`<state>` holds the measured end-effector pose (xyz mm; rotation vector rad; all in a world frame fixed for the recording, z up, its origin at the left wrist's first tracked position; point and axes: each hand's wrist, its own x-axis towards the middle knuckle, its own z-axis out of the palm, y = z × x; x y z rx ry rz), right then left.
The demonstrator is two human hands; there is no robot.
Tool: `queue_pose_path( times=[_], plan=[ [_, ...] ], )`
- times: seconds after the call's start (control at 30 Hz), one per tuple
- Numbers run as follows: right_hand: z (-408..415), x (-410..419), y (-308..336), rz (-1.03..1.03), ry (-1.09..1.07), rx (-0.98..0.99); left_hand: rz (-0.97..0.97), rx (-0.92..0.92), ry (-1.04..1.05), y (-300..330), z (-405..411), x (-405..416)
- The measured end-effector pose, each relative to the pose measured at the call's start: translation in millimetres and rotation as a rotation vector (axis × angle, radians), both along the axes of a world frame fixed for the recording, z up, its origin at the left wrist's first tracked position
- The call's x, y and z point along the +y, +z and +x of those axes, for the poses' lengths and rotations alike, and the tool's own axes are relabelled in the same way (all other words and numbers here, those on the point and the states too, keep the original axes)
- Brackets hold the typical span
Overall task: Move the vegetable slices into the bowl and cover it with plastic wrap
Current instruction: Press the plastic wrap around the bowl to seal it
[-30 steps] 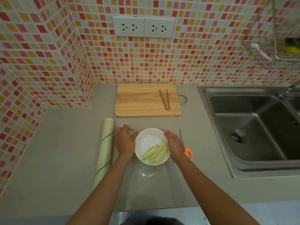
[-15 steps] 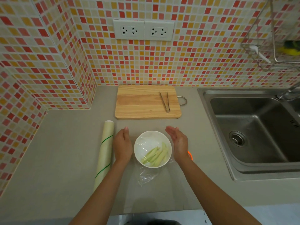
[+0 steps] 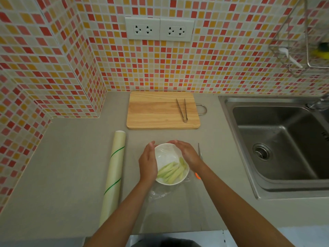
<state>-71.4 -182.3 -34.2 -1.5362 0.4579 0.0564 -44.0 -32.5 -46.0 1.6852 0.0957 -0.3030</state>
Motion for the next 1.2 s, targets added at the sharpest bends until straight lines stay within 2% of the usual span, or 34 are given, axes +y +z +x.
queue_pose_path(
  times=[0.17,0.27,0.37,0.43,0.57,0.73,1.0,1.1,1.2],
  plan=[
    [-0.7,3.2,2.7,-0.017,0.012,0.073,0.142,-0.007,-0.169,2.6,11.4,4.2],
    [-1.5,1.5,2.7,-0.124,-0.046,0.13,0.235,-0.086,-0.269,11.6,27.2,8.4],
    [-3.2,-2.5,11.1,-0.128,-0.139,0.016,0.142,-0.17,-0.124,18.3,33.9,15.6],
    [-1.6,-3.7,20.2,-0.082,-0.103,-0.04,0.078,-0.176,-0.049,18.0,26.3,18.6],
    [-0.7,9.5,22.6,-0.106,0.076,-0.038,0.094,-0.188,-0.126,5.9,1.3,14.6],
    [-1.9,14.9,18.4,-0.099,0.016,-0.028,0.064,-0.194,-0.028,0.2,-1.3,10.5],
    [1.4,13.8,15.8,0.052,-0.032,0.023,0.041,-0.176,0.0,-3.2,1.5,9.3],
    [4.7,10.7,14.4,0.008,0.003,0.033,0.049,-0.174,-0.041,-3.2,6.4,11.5],
    [8.3,6.6,12.1,-0.139,-0.015,0.05,0.051,-0.159,-0.167,3.2,18.1,14.1]
  ],
)
